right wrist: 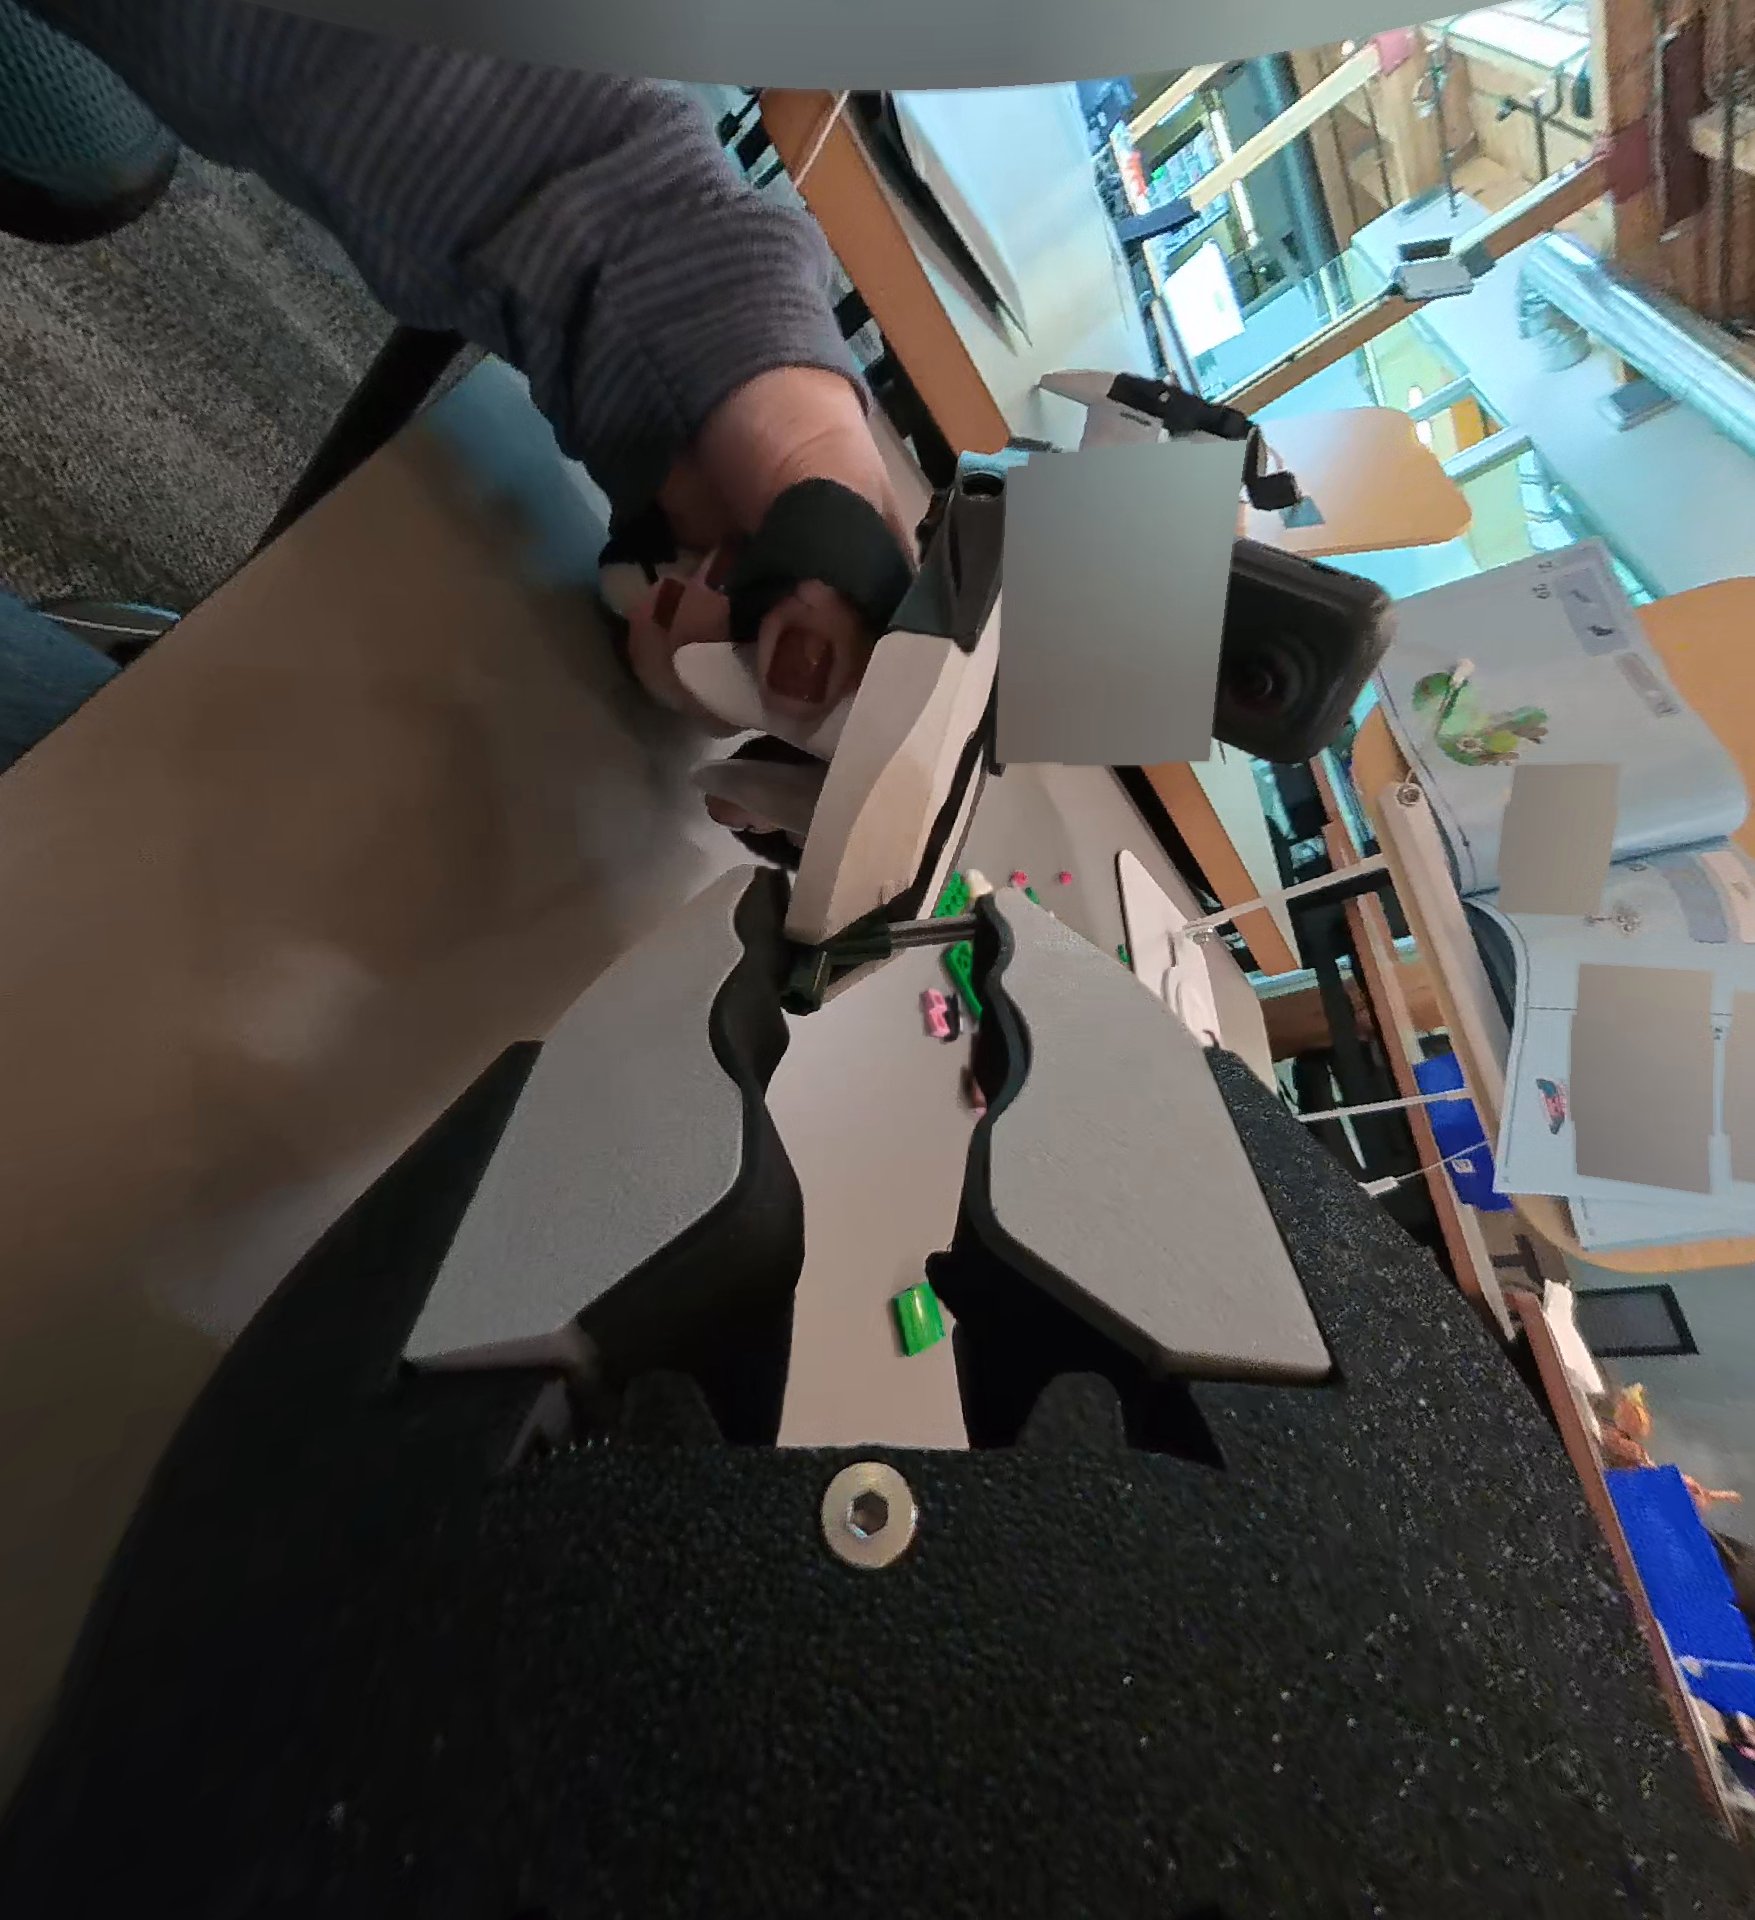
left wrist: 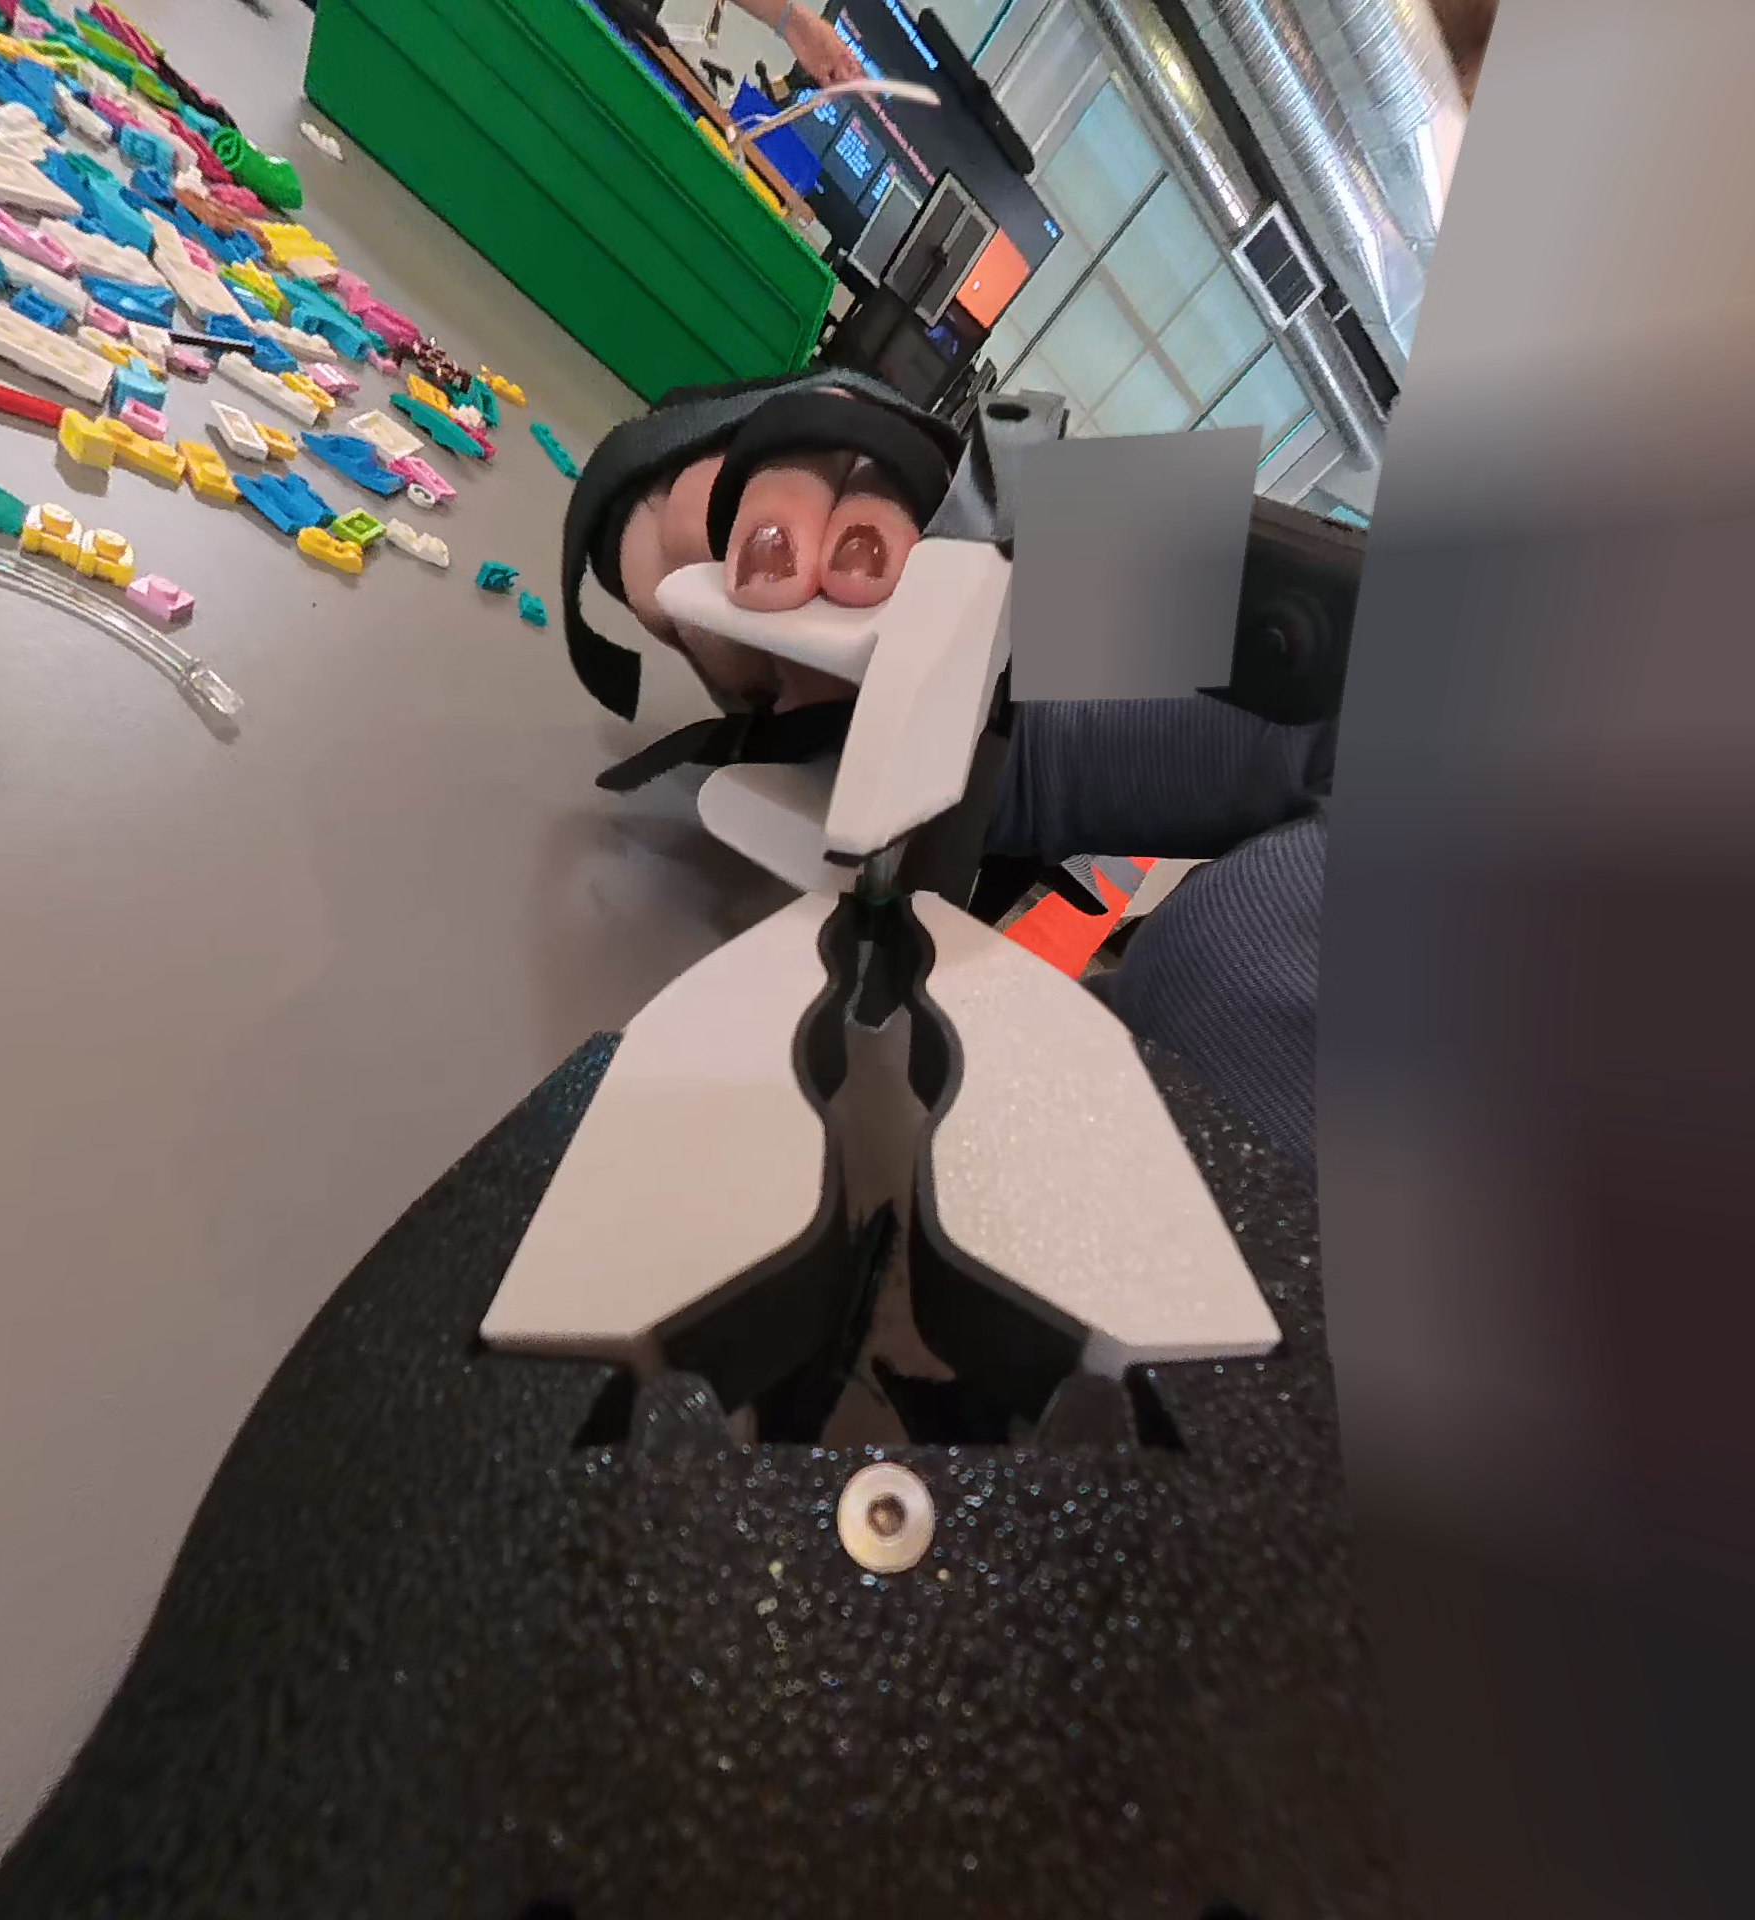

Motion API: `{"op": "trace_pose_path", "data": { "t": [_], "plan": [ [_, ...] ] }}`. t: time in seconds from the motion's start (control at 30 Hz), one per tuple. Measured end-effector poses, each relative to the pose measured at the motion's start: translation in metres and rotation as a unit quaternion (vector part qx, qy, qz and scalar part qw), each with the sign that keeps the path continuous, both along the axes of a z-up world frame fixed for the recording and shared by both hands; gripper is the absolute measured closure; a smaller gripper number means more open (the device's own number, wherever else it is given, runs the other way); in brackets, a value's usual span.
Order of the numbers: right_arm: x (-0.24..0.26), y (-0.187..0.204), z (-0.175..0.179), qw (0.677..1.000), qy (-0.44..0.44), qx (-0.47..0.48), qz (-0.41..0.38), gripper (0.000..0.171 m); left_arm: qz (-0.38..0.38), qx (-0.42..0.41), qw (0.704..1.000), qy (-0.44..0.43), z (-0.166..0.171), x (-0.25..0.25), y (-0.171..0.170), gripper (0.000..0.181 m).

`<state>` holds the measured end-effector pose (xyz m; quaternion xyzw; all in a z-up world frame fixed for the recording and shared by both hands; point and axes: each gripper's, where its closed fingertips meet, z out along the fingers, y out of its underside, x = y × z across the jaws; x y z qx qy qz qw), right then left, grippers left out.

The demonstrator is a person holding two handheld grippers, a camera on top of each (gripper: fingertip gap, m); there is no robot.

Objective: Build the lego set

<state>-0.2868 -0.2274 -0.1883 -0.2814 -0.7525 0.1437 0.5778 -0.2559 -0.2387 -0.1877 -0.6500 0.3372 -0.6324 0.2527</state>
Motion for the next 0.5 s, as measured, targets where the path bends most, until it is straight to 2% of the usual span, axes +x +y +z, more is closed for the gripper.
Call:
{"op": "trace_pose_path", "data": {
  "t": [0.27, 0.5],
  "plan": [
    [0.000, 0.000, 0.000, 0.999, 0.015, -0.031, 0.012, 0.136, 0.009, 0.009, 1.000, 0.010, -0.003, 0.000, 0.003, 0.174],
    [0.009, -0.012, 0.001, 0.988, 0.003, -0.136, 0.072, 0.124, -0.017, -0.028, 0.999, -0.007, 0.000, -0.004, -0.004, 0.174]
  ]
}}
